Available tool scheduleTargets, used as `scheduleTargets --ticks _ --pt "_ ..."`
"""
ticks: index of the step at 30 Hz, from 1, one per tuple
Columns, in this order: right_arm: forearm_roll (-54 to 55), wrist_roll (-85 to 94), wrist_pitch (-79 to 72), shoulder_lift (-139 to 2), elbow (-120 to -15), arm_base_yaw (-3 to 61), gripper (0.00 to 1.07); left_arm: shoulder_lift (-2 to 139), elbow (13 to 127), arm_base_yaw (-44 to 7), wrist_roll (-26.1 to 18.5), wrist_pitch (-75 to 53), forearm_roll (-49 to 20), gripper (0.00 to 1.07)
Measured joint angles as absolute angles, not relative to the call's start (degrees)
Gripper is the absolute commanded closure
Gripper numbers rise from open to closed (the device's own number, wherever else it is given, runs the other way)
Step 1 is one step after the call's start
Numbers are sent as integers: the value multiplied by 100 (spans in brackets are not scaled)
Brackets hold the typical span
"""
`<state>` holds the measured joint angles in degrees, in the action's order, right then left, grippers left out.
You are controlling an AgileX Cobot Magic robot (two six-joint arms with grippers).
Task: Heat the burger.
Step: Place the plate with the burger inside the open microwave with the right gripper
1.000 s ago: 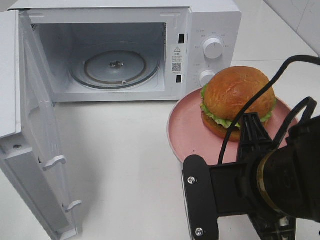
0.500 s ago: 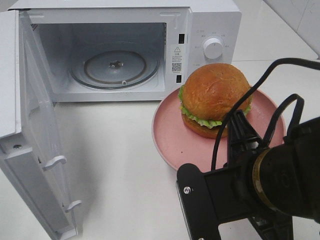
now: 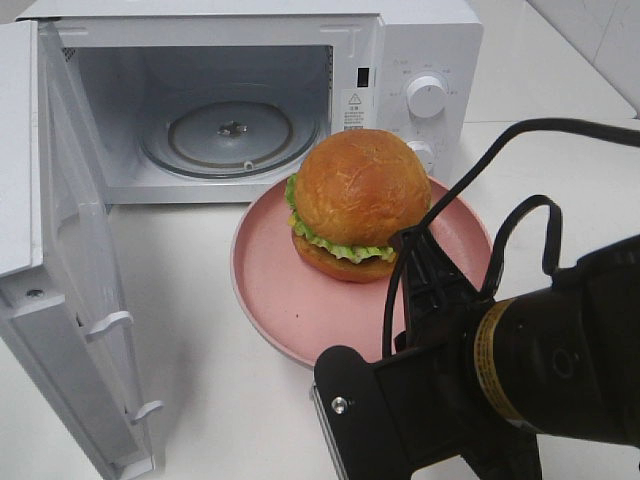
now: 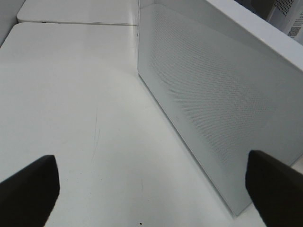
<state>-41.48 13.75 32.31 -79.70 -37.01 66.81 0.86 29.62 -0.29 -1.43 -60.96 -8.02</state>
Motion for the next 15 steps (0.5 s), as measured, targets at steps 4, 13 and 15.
scheduleTargets --ticks 4,13,15 --pt "-4154 1616 3060 -7970 -3701 6681 107 86 2962 -29 -143 -6096 -802 8" --pt "-4154 2017 2767 -7970 -3701 6566 107 86 2962 -29 -143 -6096 -802 8" --pt "-4154 2120 2722 -7970 -3701 6417 107 86 2962 -29 -143 -6096 -802 8"
